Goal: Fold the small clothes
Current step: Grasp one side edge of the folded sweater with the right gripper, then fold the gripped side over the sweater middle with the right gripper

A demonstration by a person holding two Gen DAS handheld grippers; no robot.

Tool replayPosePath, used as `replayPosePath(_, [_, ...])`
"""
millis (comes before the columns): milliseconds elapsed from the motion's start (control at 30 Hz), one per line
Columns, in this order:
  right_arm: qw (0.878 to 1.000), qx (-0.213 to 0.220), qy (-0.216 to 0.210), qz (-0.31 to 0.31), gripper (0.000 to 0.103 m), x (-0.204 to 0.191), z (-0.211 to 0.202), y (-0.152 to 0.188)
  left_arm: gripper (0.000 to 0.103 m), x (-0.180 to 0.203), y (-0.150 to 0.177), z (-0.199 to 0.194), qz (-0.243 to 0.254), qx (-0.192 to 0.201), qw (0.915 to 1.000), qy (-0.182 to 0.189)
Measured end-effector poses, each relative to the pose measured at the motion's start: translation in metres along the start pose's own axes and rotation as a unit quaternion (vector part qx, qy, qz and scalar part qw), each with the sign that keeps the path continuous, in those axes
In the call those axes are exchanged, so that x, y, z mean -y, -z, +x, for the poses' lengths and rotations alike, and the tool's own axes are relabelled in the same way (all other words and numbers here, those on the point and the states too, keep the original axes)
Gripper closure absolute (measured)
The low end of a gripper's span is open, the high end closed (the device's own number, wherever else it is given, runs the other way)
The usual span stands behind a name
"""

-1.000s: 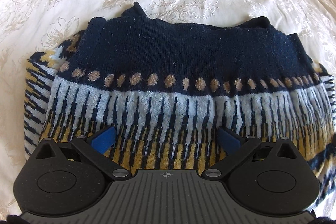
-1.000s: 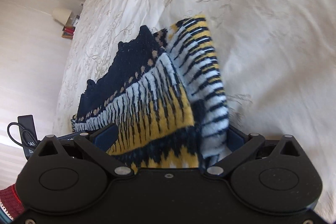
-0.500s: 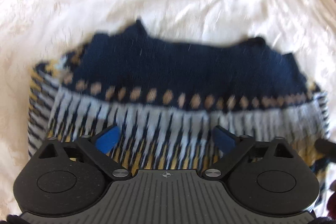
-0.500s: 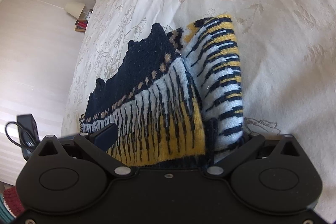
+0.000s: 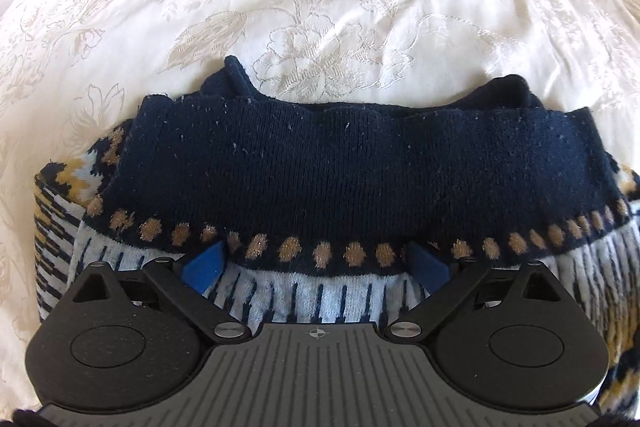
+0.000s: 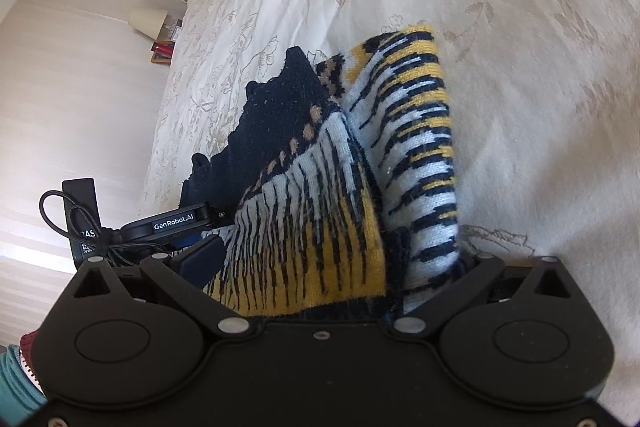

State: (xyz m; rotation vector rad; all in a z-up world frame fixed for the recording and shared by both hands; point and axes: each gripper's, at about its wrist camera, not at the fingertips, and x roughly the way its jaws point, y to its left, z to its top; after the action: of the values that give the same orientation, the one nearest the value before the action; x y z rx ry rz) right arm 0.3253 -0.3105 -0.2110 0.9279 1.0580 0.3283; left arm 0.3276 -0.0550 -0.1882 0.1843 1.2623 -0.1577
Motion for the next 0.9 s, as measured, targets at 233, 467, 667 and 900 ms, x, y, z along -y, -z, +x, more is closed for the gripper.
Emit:
replayPosePath(233, [1.000, -0.010, 0.022, -0.011, 0.019, -0.008, -0.002, -0.002, 0.012, -0.006, 0.029, -0.044, -0.001, 0.024, 0.9995, 0.019])
replayPosePath(467, [0.995, -0.022, 0.082, -0.052, 0.059, -0.031, -0.004, 0.004, 0.012, -0.019, 0.079, -0.076, -0.002, -0.003, 0.9998, 0.020])
replayPosePath(667, [0.986, -0.014, 0.135, -0.093, 0.060, -0.079, -0.008, 0.007, 0.012, -0.049, 0.088, -0.095, 0.004, 0.004, 0.9999, 0.009])
replayPosePath(900, [0.978, -0.013, 0.167, -0.122, 0.064, -0.139, 0.000, 0.013, 0.012, -0.096, 0.090, -0.107, -0.021, 0.025, 0.9992, 0.021])
